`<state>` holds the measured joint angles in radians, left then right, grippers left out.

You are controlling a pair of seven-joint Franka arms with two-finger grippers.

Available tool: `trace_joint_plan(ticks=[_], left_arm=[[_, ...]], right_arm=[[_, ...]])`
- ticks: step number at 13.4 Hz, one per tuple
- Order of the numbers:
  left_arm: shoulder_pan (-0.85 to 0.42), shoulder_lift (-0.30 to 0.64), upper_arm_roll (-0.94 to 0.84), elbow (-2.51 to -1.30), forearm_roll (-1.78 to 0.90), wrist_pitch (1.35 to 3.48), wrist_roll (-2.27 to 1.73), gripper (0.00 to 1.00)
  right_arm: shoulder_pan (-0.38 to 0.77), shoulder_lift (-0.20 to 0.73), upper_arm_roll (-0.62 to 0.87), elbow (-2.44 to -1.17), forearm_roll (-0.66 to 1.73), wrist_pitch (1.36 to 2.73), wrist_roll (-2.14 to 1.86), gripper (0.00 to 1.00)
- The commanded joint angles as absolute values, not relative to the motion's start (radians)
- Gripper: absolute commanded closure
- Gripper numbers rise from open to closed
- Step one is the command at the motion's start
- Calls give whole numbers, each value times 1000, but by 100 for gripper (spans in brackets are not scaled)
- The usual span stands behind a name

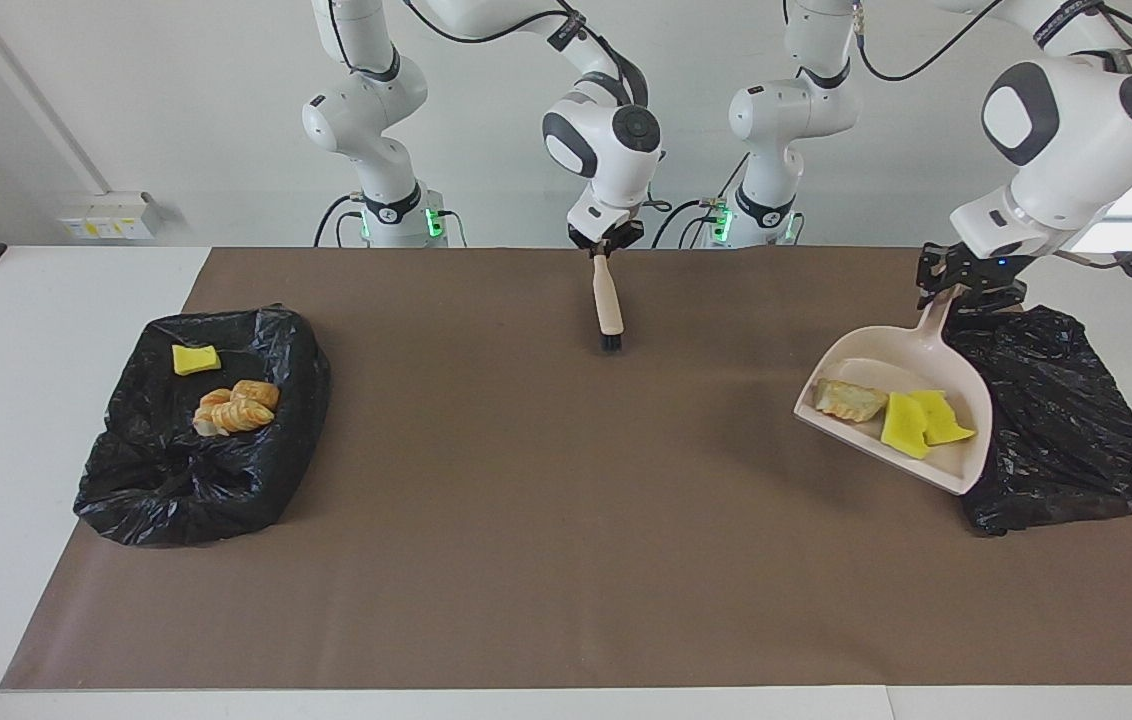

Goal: Sweep and dump trash in bin
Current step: 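Carry the loaded dustpan with the left gripper and tip it into the bag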

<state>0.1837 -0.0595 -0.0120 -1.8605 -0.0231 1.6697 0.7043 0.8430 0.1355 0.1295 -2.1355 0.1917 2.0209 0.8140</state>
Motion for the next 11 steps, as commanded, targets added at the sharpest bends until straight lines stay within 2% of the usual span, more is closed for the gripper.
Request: trace_joint_plan(ticks=[1, 2, 3, 8, 11], left_arm=[[300, -23, -26, -1783, -15, 1614, 738, 100], [349, -15, -25, -1763, -15, 1615, 752, 100], [414, -6, -23, -1744, -15, 1615, 771, 100], [590, 104, -21, -1614, 61, 1638, 1010, 100], [591, 127, -21, -1580, 207, 1707, 1140, 100]], right_arm=[[839, 150, 129, -2132, 230, 2034, 821, 100], [839, 153, 129, -2126, 232, 2025, 821, 100], [838, 155, 129, -2119, 230, 2011, 819, 1], [827, 141, 123, -2014, 210, 1881, 821, 0], [754, 95, 121, -1957, 206, 1807, 784, 0]])
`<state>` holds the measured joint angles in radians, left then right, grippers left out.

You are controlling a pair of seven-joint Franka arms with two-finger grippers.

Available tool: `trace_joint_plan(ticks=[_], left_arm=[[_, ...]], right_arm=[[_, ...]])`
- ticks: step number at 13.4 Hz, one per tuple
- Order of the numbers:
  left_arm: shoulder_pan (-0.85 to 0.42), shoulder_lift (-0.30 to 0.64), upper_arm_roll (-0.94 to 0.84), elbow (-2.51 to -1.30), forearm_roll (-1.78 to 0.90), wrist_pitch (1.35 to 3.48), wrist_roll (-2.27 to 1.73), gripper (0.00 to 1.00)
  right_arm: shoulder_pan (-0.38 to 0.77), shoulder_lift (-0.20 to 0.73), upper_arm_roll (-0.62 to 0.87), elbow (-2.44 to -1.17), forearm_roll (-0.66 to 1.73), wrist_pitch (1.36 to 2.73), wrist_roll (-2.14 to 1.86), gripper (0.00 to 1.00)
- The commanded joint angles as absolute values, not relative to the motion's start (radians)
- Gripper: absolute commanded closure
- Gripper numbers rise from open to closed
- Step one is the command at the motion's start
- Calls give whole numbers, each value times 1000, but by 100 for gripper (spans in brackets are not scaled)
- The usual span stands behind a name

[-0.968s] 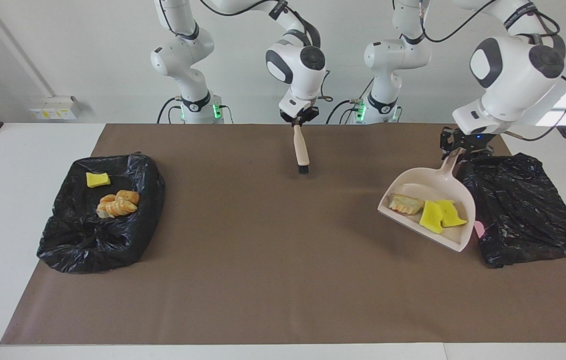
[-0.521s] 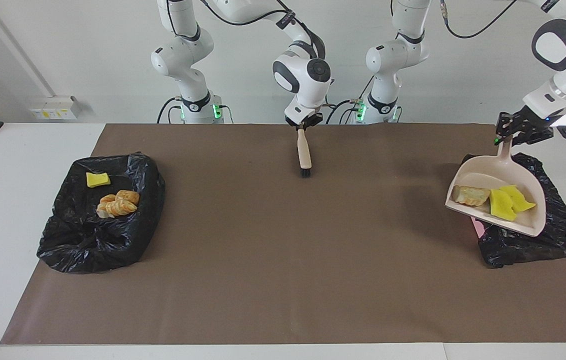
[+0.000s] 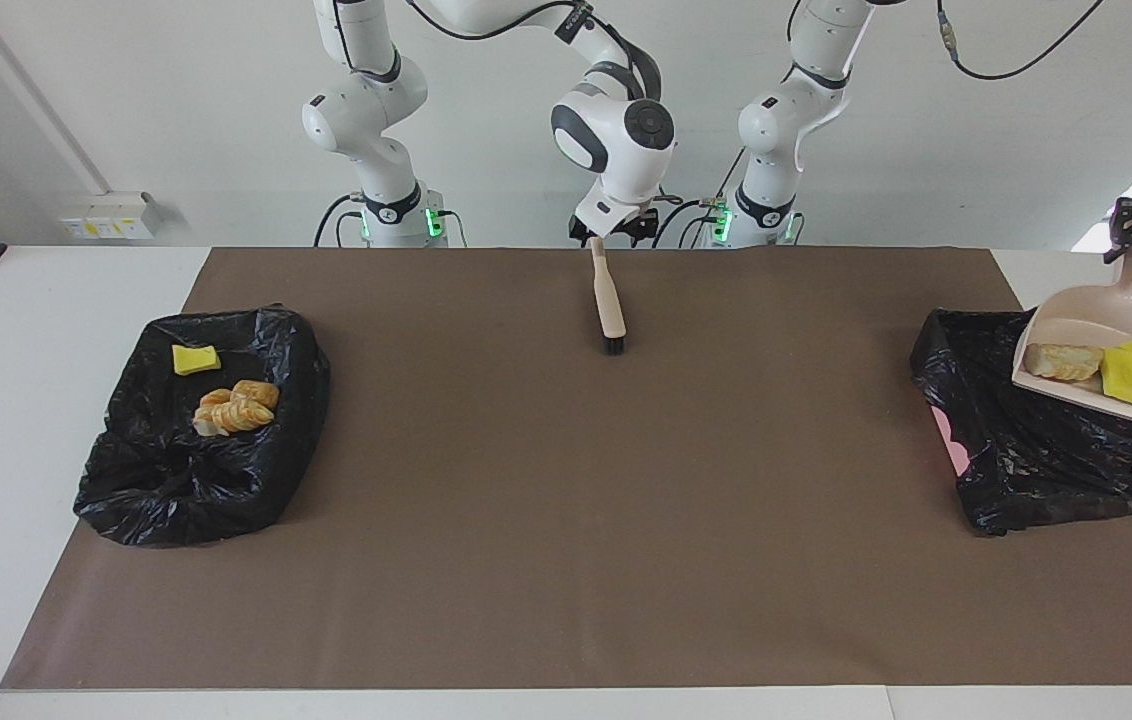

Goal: Sweep and dump trash in bin
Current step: 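Carry the loaded dustpan with the left gripper and tip it into the bag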

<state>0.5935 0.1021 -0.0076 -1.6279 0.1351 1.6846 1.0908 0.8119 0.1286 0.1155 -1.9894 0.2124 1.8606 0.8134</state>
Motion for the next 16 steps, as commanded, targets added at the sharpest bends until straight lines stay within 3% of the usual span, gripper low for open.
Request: trace_joint_plan(ticks=[1, 6, 9, 16], left_arm=[[591, 127, -21, -1583, 219, 1721, 1170, 100], [531, 118, -20, -1644, 461, 1818, 1270, 100], [479, 84, -21, -1710, 604, 1825, 1282, 100], [393, 87, -25, -1717, 805, 1865, 1359, 100]], right_arm=[[723, 69, 120, -1951, 201, 1774, 723, 0], [540, 28, 120, -1777, 129, 1521, 421, 0], [441, 12, 117, -1698, 120, 1468, 359, 0], [247, -15, 106, -1608, -17, 1453, 201, 0]])
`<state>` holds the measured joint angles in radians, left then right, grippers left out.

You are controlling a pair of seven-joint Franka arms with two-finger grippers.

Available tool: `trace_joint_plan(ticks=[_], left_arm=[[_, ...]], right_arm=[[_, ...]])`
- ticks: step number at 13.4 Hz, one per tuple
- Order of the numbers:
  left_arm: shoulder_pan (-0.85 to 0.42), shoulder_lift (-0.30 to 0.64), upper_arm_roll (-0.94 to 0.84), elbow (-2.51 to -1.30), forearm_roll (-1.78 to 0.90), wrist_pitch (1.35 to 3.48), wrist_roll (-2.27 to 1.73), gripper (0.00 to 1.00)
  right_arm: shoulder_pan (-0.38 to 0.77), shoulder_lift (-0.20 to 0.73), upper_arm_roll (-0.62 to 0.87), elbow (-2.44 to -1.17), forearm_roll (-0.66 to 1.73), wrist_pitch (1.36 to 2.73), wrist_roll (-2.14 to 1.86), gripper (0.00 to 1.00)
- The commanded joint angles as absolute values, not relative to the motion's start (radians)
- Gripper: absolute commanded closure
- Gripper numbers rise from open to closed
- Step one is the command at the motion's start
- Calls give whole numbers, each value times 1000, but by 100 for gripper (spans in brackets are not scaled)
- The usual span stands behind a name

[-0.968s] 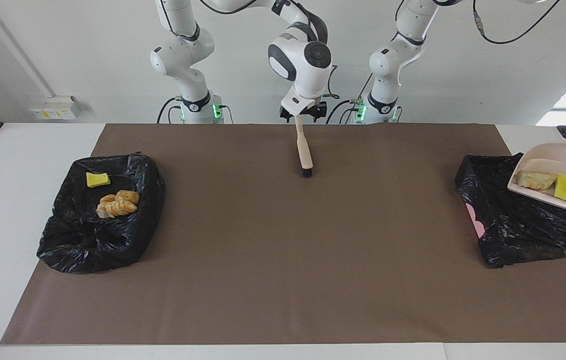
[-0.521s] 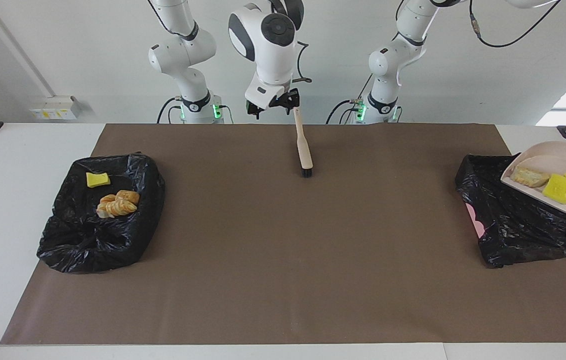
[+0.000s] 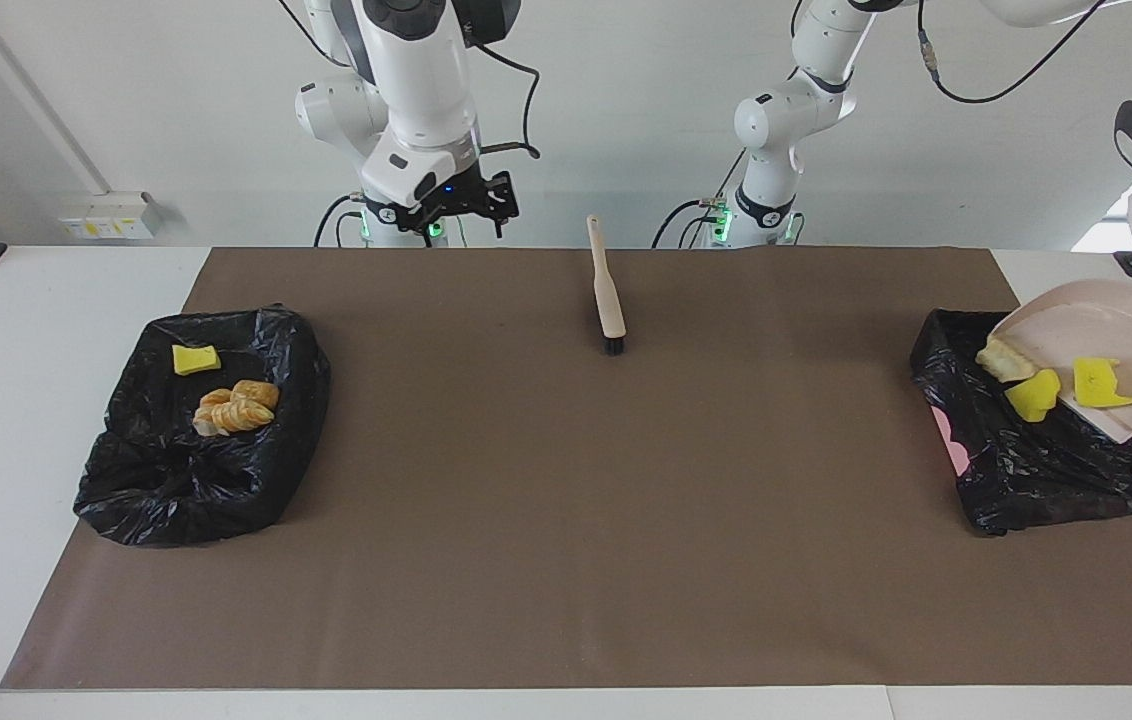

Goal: Sweep and dump trash in bin
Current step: 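Carry the loaded dustpan with the left gripper and tip it into the bag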

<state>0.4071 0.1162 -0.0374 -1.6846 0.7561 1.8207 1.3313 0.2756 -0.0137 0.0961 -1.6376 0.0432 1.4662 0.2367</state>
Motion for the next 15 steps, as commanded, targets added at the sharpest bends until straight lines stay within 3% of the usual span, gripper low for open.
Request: trace_joint_plan(ticks=[1, 7, 12, 15], left_arm=[[393, 89, -25, -1713, 837, 1893, 1370, 100], [351, 94, -31, -1637, 930, 1887, 1405, 100], [342, 83, -77, -1545, 726, 1754, 1428, 100], [328, 60, -121, -1549, 663, 1695, 1315, 100]], right_arm=[[217, -15, 106, -1606, -31, 1460, 198, 0], [-6, -3, 101, -1606, -54, 1495, 13, 0], [-144, 6, 100, -1606, -66, 1614, -78, 0], [-176, 34, 100, -1543, -55, 1591, -77, 0]])
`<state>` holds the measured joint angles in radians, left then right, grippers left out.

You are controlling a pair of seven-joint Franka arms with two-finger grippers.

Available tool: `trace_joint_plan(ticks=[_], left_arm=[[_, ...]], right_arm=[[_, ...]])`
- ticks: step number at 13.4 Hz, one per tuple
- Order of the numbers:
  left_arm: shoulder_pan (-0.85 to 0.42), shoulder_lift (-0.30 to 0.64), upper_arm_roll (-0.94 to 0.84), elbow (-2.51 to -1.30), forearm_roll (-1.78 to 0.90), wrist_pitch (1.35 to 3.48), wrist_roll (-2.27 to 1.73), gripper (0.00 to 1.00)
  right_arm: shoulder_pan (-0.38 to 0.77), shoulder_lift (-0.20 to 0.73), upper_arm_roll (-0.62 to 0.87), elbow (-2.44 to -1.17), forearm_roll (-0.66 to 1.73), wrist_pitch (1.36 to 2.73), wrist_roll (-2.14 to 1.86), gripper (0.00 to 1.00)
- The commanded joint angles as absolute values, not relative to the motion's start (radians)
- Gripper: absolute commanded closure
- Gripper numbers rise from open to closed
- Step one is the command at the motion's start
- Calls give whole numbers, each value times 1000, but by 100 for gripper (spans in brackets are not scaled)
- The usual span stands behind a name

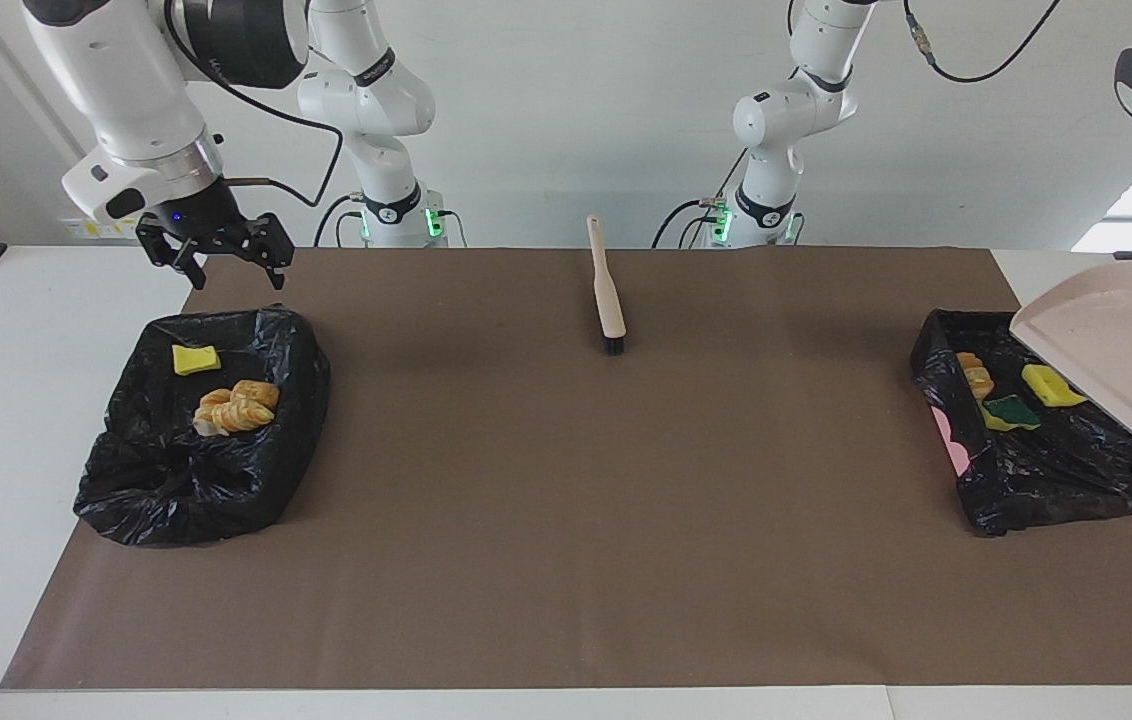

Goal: Sweep and dump trash in bin
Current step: 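Carry the loaded dustpan with the left gripper and tip it into the bag, then bring the empty dustpan back and set it on the table with the left gripper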

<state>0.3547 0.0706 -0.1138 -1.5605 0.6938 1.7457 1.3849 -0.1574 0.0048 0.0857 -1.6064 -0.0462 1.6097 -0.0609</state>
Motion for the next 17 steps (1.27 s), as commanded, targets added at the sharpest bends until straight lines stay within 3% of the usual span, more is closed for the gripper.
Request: trace_joint_plan(ticks=[1, 5, 9, 14, 17], left_arm=[[318, 58, -127, -1549, 617, 1668, 1265, 100], [301, 37, -133, -1565, 298, 1580, 932, 100], [212, -9, -138, -1663, 94, 1603, 643, 100], [-39, -2, -138, -1747, 22, 1729, 232, 100], [-124, 9, -138, -1788, -34, 1816, 82, 100]], right_arm=[[-190, 34, 100, -1540, -49, 1574, -72, 0], [-198, 32, 103, -1461, -26, 1439, -8, 0], [-196, -5, 104, -1499, -23, 1434, -2, 0], [-189, -6, 104, -1502, -28, 1424, -3, 0], [-189, -6, 104, -1502, -26, 1425, -2, 0]])
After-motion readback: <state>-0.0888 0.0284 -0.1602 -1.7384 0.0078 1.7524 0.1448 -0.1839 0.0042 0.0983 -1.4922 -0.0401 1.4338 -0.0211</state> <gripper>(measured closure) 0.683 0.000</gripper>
